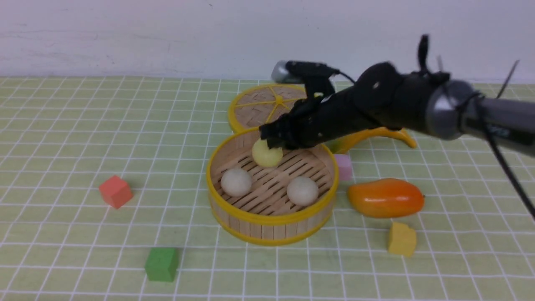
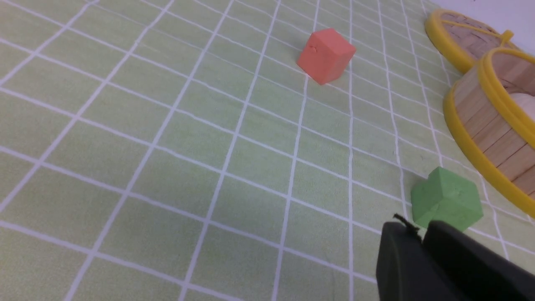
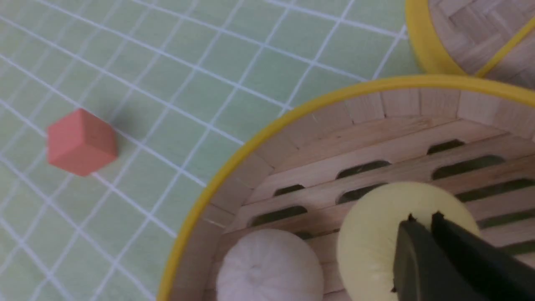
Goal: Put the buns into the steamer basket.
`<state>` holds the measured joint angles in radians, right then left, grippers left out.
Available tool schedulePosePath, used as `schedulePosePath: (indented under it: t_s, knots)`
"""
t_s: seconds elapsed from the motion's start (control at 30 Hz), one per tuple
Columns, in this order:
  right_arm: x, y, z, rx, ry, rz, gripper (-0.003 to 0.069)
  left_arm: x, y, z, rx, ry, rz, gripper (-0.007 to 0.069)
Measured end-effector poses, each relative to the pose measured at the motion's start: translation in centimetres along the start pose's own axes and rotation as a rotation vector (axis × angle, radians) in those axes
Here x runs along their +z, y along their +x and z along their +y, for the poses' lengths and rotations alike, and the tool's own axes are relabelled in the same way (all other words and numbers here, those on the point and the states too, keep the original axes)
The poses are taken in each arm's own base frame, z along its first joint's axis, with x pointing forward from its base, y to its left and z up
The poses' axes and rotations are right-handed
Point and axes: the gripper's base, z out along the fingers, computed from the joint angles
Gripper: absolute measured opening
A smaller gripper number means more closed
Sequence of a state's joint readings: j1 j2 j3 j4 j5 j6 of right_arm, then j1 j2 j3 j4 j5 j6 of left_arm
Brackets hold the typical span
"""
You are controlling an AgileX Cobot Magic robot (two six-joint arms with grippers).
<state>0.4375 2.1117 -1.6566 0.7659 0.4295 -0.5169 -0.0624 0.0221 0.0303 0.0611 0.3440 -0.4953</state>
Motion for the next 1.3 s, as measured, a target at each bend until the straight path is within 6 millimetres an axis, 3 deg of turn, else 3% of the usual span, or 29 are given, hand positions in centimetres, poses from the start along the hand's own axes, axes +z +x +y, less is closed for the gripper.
schedulePosePath:
  t_s: [0.13, 0.2, 0.33, 0.47, 0.57, 0.63, 0.73, 0.77, 0.8, 0.87, 0.97, 1.03, 1.13, 1.17, 1.3]
  knots:
    - [0.6, 0.3, -0.1, -0.038, 0.025, -0.005, 0.0164, 0.0, 0.0, 0.0, 0.000, 0.000, 0.000, 0.0074]
    - [0.4, 0.3, 0.0, -0.064, 0.023, 0.003, 0.0257, 0.0, 0.0, 0.0, 0.000, 0.000, 0.000, 0.0075]
    - [-0.6, 0.0, 0.6, -0.113, 0.007, 0.035, 0.0364, 0.0, 0.0, 0.0, 0.000, 0.000, 0.000, 0.0078]
    - [-5.4, -1.9, 2.5, -0.127, -0.038, 0.057, 0.0433, 0.0, 0.0, 0.0, 0.000, 0.000, 0.000, 0.0084]
    - [-10.4, -3.3, 4.0, -0.118, -0.028, 0.063, 0.0426, 0.0, 0.0, 0.0, 0.000, 0.000, 0.000, 0.0088]
    - [-12.3, -3.7, 4.5, -0.116, -0.009, 0.069, 0.0414, 0.0, 0.0, 0.0, 0.000, 0.000, 0.000, 0.0090]
    - [-19.3, -4.0, 5.6, -0.119, 0.120, 0.115, 0.0330, 0.0, 0.0, 0.0, 0.000, 0.000, 0.000, 0.0090]
    - [-20.2, -3.9, 5.7, -0.118, 0.139, 0.120, 0.0315, 0.0, 0.0, 0.0, 0.000, 0.000, 0.000, 0.0090]
    - [-23.3, -3.6, 5.8, -0.108, 0.218, 0.132, 0.0255, 0.0, 0.0, 0.0, 0.000, 0.000, 0.000, 0.0092]
    - [-27.9, -2.7, 6.3, -0.113, 0.299, 0.116, 0.0142, 0.0, 0.0, 0.0, 0.000, 0.000, 0.000, 0.0092]
    - [-32.9, -0.3, 6.6, -0.125, 0.362, 0.023, 0.0009, 0.0, 0.0, 0.0, 0.000, 0.000, 0.000, 0.0092]
    - [-35.5, 2.3, 6.8, -0.127, 0.360, -0.068, -0.0018, 0.0, 0.0, 0.0, 0.000, 0.000, 0.000, 0.0092]
    - [-37.5, 7.0, 6.6, -0.135, 0.344, -0.174, -0.0021, 0.0, 0.0, 0.0, 0.000, 0.000, 0.000, 0.0092]
    - [-38.1, 7.5, 6.6, -0.136, 0.340, -0.196, -0.0021, 0.0, 0.0, 0.0, 0.000, 0.000, 0.000, 0.0092]
    - [-40.1, 15.0, 5.8, -0.071, 0.304, -0.314, -0.0020, 0.0, 0.0, 0.0, 0.000, 0.000, 0.000, 0.0092]
